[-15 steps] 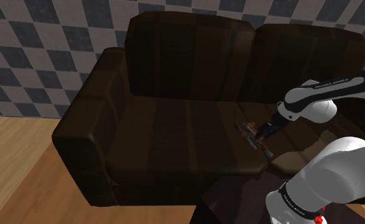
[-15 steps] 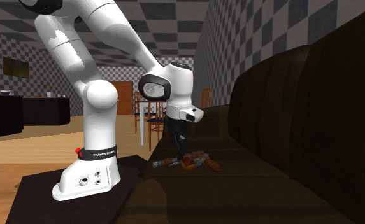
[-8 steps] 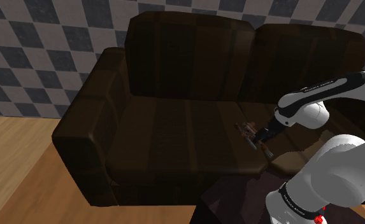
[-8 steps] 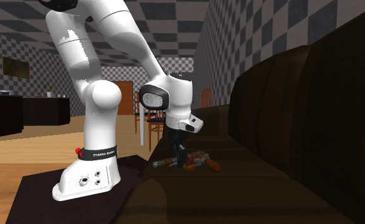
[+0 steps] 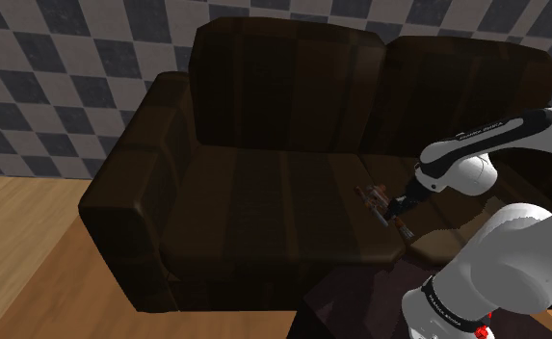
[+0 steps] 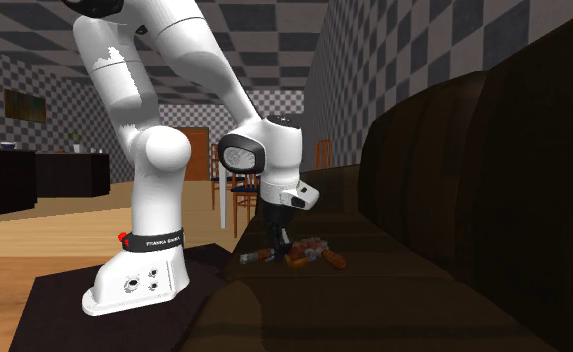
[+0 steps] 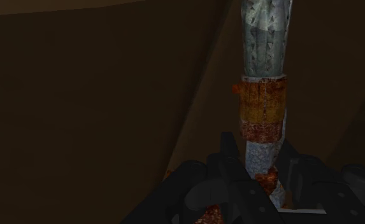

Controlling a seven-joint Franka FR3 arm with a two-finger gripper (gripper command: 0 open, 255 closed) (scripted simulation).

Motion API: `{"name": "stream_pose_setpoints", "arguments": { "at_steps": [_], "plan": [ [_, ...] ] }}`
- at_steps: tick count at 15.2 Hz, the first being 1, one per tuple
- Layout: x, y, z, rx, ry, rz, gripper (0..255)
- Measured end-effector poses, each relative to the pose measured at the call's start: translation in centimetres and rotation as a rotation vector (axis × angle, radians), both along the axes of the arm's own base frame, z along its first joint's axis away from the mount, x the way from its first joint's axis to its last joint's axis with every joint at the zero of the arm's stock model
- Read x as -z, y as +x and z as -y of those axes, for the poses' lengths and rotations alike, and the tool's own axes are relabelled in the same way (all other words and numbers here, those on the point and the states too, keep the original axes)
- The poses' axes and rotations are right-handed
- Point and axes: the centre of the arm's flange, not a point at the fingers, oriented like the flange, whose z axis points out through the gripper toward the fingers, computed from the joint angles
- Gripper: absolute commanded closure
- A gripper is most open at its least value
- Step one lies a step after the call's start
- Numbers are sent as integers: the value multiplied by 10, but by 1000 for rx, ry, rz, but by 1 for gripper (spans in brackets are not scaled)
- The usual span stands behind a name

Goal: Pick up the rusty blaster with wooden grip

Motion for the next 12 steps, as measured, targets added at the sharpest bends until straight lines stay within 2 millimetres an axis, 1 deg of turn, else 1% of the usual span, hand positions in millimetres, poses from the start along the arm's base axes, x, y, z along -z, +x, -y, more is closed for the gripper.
{"name": "stream_pose_setpoints", "arguments": {
  "at_steps": [3, 12],
  "plan": [
    [-3, 0, 0, 0, 0, 0, 255],
    [-48, 1, -1, -1, 1, 0, 255]
  ]
}}
